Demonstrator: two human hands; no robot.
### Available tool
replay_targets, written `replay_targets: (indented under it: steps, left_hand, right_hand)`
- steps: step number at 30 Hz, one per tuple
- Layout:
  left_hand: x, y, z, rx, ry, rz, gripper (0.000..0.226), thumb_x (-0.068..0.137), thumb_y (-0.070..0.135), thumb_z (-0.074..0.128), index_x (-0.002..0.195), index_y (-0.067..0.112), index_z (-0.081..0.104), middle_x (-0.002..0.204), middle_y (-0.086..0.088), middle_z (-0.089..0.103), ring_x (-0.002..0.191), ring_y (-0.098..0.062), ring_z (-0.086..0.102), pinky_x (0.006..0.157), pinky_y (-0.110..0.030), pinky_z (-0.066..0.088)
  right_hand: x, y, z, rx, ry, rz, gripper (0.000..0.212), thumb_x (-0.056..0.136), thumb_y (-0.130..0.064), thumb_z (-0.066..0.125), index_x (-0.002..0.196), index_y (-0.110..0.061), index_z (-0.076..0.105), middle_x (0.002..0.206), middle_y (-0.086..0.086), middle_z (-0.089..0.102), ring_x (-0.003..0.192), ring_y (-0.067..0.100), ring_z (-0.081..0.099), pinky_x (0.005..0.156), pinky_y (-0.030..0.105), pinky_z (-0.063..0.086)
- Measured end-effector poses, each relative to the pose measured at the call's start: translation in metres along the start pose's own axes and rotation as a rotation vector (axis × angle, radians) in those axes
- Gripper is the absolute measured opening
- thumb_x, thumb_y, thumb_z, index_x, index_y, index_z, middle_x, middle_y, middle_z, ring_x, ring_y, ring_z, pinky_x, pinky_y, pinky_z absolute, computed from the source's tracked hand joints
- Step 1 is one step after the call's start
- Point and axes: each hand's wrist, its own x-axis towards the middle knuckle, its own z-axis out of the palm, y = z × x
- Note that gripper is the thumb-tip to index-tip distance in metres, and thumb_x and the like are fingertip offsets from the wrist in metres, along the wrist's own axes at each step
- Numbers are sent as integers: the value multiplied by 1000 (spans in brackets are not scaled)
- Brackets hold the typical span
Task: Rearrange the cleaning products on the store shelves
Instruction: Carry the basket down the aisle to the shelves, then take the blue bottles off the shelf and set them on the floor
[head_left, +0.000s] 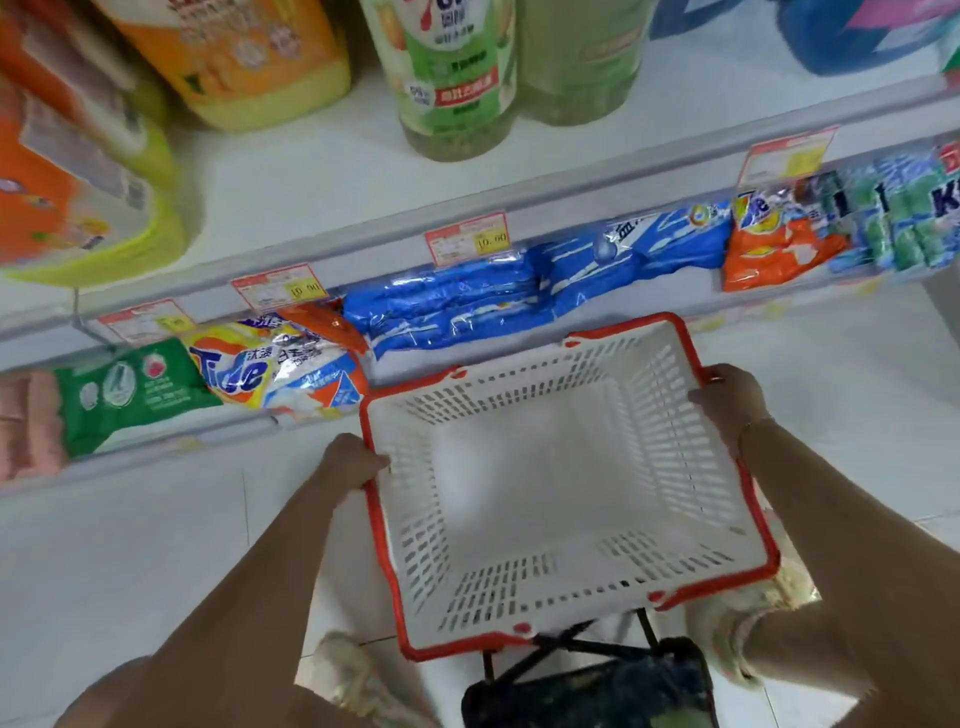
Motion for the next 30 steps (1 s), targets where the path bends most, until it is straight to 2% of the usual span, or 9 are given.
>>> replay_targets:
  steps: [3, 6, 11, 17, 21, 24, 26, 28, 30]
  left_hand:
    - [5, 17, -4, 39, 27, 54, 33, 72, 9, 73, 96, -12, 66, 97, -28, 67, 88, -38, 67, 77, -45, 57]
    - [8, 16, -2, 63, 36, 50, 19, 81, 1, 67, 96, -9, 65, 97, -24, 68, 75, -31, 65, 58, -32, 56]
    - [13, 11, 0, 55, 73, 55, 26, 82, 4, 68, 104, -9, 63, 104, -23, 67, 92, -37, 66, 82, -46, 56]
    - [-7, 4, 8, 28, 123, 115, 27, 84, 3, 66, 109, -5, 64, 113, -20, 66, 98, -34, 64, 84, -41, 54]
    - [-40, 14, 19, 199, 236, 227, 27, 89, 12, 63, 111, -4, 63, 117, -18, 63, 100, -31, 59, 74, -28, 42]
    - [-78, 43, 29, 297, 361, 320, 34, 96, 22, 56, 119, -2, 57, 123, -18, 59, 111, -32, 56, 80, -29, 43]
    - [-104, 72, 34, 376, 428, 440, 24, 97, 24, 51, 102, 3, 63, 109, -18, 63, 99, -30, 59, 85, -33, 47]
    - [-131, 106, 39, 385, 469, 572, 29, 97, 23, 50, 78, 5, 62, 85, -14, 65, 81, -26, 59, 79, -35, 50]
    - [-159, 146, 42, 284, 479, 759, 24, 95, 21, 53, 82, 6, 67, 84, -10, 70, 76, -22, 62, 72, -30, 49]
  right_hand:
    - [14, -1, -1, -21, -14, -98, 36, 81, -4, 66, 117, -4, 63, 111, 17, 66, 98, 32, 60, 88, 34, 46]
    - [16, 10, 2, 5, -11, -192, 34, 82, -5, 66, 117, -4, 62, 110, 16, 66, 98, 31, 59, 87, 32, 44]
    - [20, 5, 7, -8, 55, -246, 33, 81, -1, 64, 114, -2, 64, 112, 17, 66, 104, 33, 58, 83, 25, 39]
    - [16, 9, 6, -62, 72, -275, 36, 83, -5, 64, 119, -1, 62, 119, 17, 63, 111, 33, 56, 93, 30, 41]
    - [14, 10, 2, -123, 69, -302, 32, 82, -9, 66, 113, 0, 64, 116, 17, 64, 108, 33, 57, 90, 31, 42]
    - [13, 7, -4, -192, 45, -320, 25, 86, -11, 61, 109, -1, 66, 115, 16, 65, 106, 31, 59, 90, 31, 44]
    - [14, -4, -17, -201, 79, -354, 28, 88, -14, 60, 112, 0, 65, 118, 16, 64, 110, 31, 58, 91, 31, 44]
    - [11, -23, -44, -124, 196, -421, 18, 89, -15, 58, 95, 1, 64, 101, 19, 62, 97, 34, 58, 76, 33, 44]
    - [4, -50, -81, 141, 360, -505, 18, 89, -13, 56, 75, -2, 56, 81, 19, 56, 79, 31, 54, 62, 35, 40]
